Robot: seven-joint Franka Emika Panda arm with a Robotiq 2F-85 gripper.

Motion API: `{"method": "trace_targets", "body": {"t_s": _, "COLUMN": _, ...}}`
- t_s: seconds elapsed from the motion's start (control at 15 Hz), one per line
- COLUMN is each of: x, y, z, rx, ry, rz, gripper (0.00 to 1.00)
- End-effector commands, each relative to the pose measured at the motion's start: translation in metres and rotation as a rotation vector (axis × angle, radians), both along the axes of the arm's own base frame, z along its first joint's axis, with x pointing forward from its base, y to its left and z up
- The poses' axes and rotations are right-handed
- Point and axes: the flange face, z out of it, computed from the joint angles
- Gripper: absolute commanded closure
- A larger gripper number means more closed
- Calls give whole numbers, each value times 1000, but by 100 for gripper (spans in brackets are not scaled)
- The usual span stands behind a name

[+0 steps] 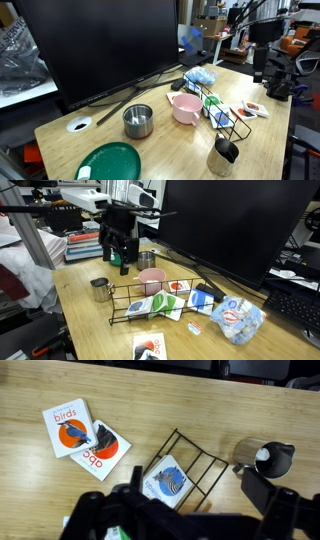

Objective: Take one book from the wire tray and place it upright on the table

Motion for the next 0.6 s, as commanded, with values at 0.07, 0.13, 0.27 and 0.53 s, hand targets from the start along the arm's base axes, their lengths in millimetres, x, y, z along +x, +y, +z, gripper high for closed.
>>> {"method": "trace_targets", "body": {"t_s": 0.07, "x": 33, "y": -12, "z": -3, "rx": 82, "ry": 86, "rz": 104, "gripper": 0}}
{"method": "trace_targets", "body": {"t_s": 0.13, "x": 39, "y": -15, "z": -4, "rx": 98, "ry": 111, "rz": 141, "gripper": 0}}
{"method": "trace_targets", "body": {"t_s": 0.27, "x": 53, "y": -19, "z": -12, "rx": 126, "ry": 153, "rz": 183, "gripper": 0}}
{"method": "trace_targets", "body": {"t_s": 0.53, "x": 85, "y": -25, "z": -29, "rx": 153, "ry": 200, "rz": 175, "gripper": 0}}
